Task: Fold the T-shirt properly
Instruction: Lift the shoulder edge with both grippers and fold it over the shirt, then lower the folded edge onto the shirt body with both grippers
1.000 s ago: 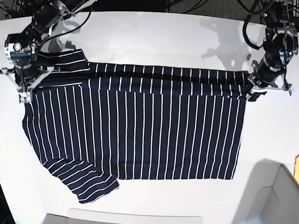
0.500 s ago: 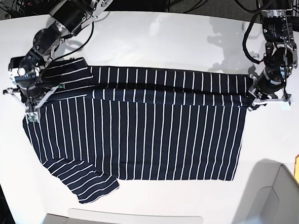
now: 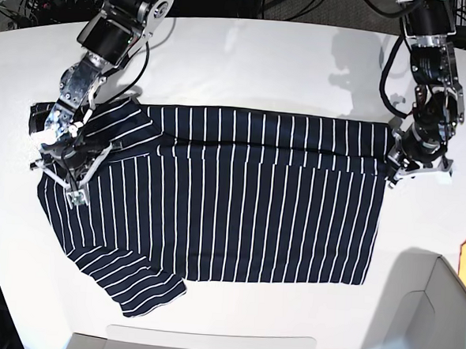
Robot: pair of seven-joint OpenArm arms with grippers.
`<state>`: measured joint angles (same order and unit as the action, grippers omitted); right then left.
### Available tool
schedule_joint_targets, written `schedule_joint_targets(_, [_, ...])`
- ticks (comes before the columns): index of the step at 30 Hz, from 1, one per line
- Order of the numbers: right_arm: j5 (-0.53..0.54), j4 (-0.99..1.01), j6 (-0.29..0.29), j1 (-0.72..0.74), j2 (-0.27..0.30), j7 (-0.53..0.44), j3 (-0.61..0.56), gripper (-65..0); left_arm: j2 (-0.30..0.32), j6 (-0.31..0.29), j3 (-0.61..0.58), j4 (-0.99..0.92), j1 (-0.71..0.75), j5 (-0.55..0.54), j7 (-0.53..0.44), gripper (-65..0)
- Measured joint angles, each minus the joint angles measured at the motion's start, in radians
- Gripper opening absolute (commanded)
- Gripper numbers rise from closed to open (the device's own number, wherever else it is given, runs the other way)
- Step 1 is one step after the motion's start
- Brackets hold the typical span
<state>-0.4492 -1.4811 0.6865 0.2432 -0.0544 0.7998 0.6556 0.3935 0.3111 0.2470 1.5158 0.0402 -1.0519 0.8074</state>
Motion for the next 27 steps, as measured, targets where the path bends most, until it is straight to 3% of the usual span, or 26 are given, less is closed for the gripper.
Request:
schedule_joint_targets(9, [-0.002, 0.117, 0.0, 0.079, 0.046, -0.002, -0.02, -65.0, 0.0, 0.0, 0.0, -0.07, -0.058, 0.002, 0.0, -65.0])
schedule_joint_targets(11, [-0.007, 0.136, -0.001, 0.092, 0.045, -0.046, -0.02, -65.0, -0.001, 0.0, 0.0, -0.074, -0.074, 0.0, 0.001, -65.0])
schedule_joint_targets(16, [-0.003, 0.219, -0.123, 0.101, 0.046, -0.163, -0.024, -65.0, -0.002, 0.007, 0.0, -0.093, -0.111, 0.093, 0.002, -65.0])
schedule_joint_targets(27, [0.0, 0.299, -0.127, 0.137, 0.072, -0.18, 0.027, -65.0, -0.005, 0.007, 0.001, -0.178, -0.175, 0.109, 0.004, -65.0])
